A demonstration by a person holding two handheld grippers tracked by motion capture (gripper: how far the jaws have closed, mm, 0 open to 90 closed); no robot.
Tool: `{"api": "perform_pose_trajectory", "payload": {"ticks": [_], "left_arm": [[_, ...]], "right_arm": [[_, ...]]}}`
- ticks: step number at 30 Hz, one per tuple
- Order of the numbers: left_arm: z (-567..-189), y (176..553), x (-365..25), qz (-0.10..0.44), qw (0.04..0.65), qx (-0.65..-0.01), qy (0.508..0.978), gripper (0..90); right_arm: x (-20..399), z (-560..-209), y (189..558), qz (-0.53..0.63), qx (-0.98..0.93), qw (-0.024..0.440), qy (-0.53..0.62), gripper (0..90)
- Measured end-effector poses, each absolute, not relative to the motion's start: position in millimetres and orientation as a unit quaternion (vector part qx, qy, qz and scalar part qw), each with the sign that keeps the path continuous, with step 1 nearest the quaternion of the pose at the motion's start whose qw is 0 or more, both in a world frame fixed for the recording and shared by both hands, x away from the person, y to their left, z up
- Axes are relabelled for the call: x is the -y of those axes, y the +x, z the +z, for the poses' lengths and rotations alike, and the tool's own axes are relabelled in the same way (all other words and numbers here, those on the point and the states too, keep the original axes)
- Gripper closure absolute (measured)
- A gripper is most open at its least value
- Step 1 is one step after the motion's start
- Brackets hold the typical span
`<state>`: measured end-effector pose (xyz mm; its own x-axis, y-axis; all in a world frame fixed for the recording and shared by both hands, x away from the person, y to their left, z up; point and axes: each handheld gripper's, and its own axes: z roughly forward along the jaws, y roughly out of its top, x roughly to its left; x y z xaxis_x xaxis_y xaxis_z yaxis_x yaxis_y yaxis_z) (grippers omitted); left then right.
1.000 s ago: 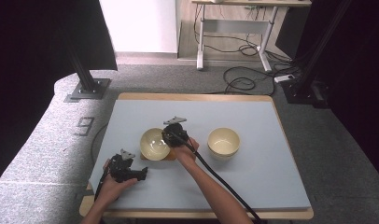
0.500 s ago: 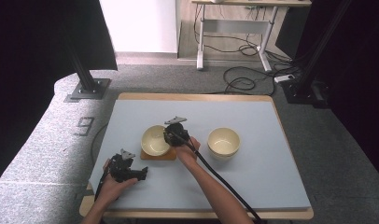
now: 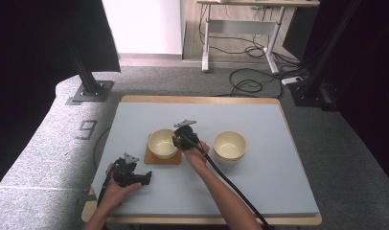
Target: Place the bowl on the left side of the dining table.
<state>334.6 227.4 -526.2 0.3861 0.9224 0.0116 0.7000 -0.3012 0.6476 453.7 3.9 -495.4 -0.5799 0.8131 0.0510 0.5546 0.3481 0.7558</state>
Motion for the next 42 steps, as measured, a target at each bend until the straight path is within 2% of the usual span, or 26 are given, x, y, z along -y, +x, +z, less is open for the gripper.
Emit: {"api": "perform_pose_trajectory", "payload": {"ticks": [19,21,23,24,29,38,42], "left_arm": [[-526,335,-228,0.195,0.284,-0.518,0.783,0.9],[-526,334,-228,0.196,0.285,-0.518,0.782,0.9],[-526,334,-228,0.197,0.285,-0.518,0.782,1.0],[-526,334,-228,0.197,0.284,-0.517,0.783,1.0],[-527,334,-228,0.199,0.285,-0.517,0.783,1.0],[-527,332,-227,0.202,0.284,-0.519,0.781,1.1],[-527,332,-227,0.201,0.284,-0.519,0.781,1.1]], "right_arm": [[-3,-496,453,0.382,-0.804,0.173,0.421,72.4],[-2,-496,453,0.381,-0.806,0.174,0.419,65.8],[-1,-495,453,0.382,-0.805,0.173,0.419,52.8],[-1,-494,453,0.381,-0.805,0.171,0.421,50.1],[2,-485,448,0.367,-0.816,0.195,0.402,46.1],[9,-469,439,0.378,-0.817,0.193,0.391,37.0],[18,-466,438,0.384,-0.815,0.189,0.391,36.1]]}}
